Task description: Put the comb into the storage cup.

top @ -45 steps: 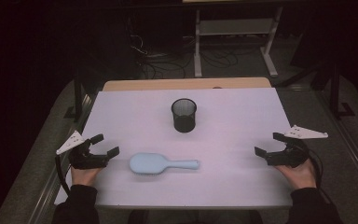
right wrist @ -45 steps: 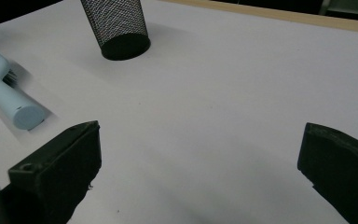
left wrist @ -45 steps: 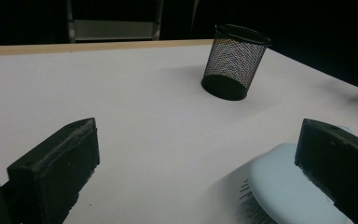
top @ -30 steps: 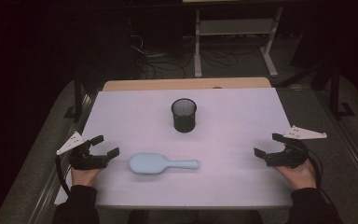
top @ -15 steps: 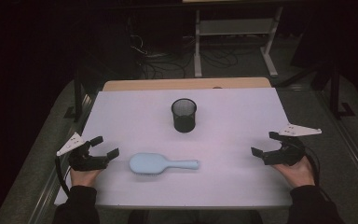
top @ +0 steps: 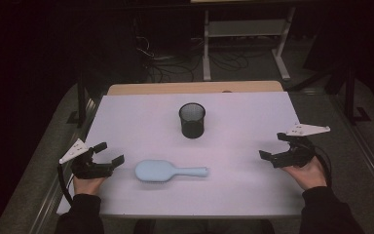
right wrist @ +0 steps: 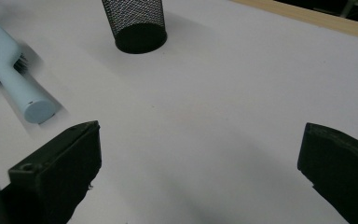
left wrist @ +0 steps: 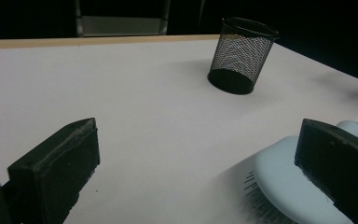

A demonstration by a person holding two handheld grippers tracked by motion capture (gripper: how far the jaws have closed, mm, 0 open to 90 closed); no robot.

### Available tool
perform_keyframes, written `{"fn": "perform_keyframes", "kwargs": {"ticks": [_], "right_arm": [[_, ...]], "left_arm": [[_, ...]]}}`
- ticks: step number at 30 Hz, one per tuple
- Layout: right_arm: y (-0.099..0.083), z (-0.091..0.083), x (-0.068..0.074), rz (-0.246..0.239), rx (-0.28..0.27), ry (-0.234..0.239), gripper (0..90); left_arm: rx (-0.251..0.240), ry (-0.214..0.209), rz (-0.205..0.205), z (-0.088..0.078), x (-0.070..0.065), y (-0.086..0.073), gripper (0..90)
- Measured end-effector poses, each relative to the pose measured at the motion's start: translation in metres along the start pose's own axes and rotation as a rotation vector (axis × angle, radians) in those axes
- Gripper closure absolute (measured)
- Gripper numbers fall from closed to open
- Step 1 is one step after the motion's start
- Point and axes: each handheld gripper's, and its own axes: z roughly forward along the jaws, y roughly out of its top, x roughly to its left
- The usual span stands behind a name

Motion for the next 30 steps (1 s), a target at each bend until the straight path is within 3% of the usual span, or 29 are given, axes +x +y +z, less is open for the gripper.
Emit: {"fn": "perform_keyframes", "kwargs": {"ticks": [30], "right_arm": [[0.038,0.018,0.023,-0.116,0.057,0.059,0.0]], "left_arm": [[-0.01,-0.001,-0.005,-0.001,0.001,0.0,0.0]]}}
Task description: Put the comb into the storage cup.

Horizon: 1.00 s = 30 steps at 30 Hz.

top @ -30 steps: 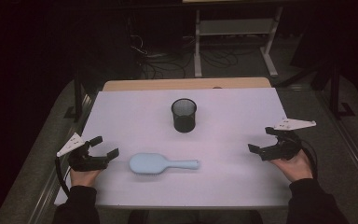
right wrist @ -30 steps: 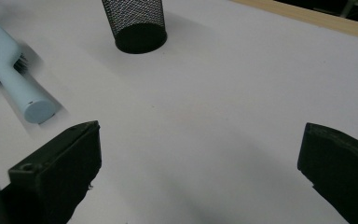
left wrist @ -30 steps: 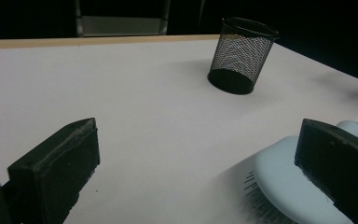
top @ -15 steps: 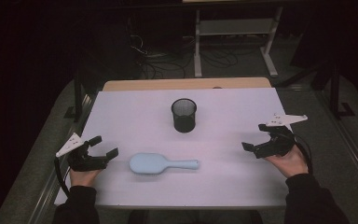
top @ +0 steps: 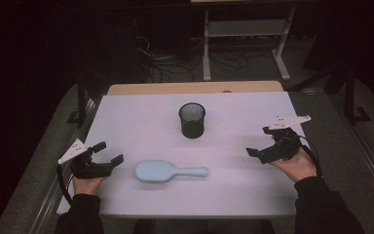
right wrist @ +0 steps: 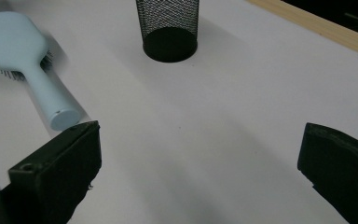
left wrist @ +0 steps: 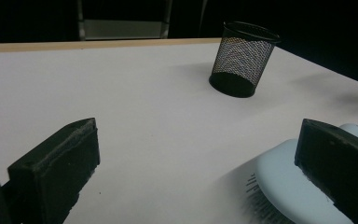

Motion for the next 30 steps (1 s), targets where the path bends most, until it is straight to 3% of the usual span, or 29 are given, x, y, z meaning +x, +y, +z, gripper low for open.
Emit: {"fn": "perform_keyframes", "kwargs": {"ticks": [30], "right_arm": [[0.033,0.017,0.027,-0.106,0.023,0.076,0.0]], "left_arm": [[-0.006,-0.004,0.002,0.0,0.001,-0.001,0.0]]}}
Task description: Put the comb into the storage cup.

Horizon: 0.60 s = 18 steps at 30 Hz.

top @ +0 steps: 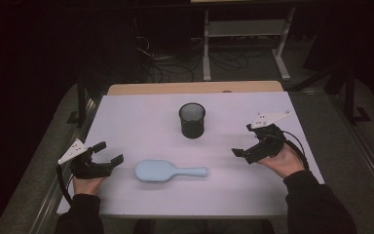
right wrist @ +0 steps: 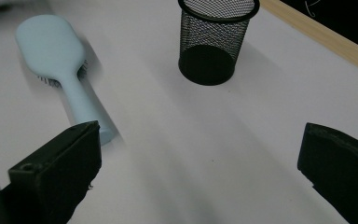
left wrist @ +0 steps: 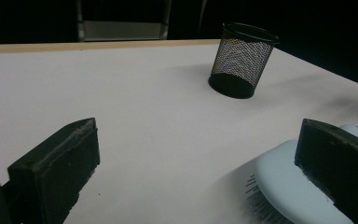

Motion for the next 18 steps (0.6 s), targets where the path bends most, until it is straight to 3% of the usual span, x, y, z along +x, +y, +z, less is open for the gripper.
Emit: {"fn": "perform_keyframes", "kwargs": {"ticks": [18], "right_arm": [[0.016,0.015,0.011,-0.048,0.039,0.042,0.0]], "left_arm": [[0.001,-0.001,-0.001,0.001,0.0,0.0,0.0]]}}
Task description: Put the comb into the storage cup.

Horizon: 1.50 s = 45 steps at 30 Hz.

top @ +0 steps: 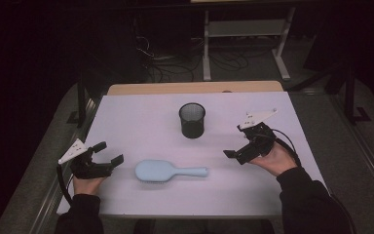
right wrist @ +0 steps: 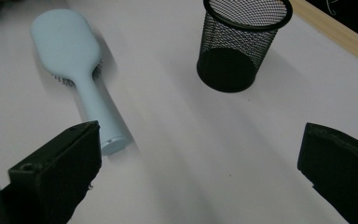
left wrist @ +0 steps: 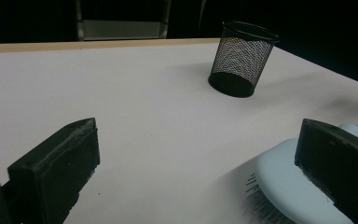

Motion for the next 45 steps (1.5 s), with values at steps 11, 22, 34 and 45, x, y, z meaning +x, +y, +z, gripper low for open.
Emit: {"fn": "perform_keyframes", "kwargs": {"ticks": [11,22,34,45], "right_arm": [[0.011,0.013,0.008,-0.04,0.03,0.032,0.0],[0.021,0.025,0.015,-0.075,0.063,0.06,0.0],[0.03,0.037,0.022,-0.105,0.082,0.092,0.0],[0.04,0.048,0.03,-0.138,0.1,0.119,0.0]], "left_arm": [[0.003,-0.001,0.004,0.0,0.0,0.0,0.0],[0.003,-0.002,0.006,0.001,0.0,0.0,0.0],[0.007,-0.004,0.008,0.001,0.0,0.0,0.0],[0.008,-0.005,0.009,0.001,0.0,0.0,0.0]]}}
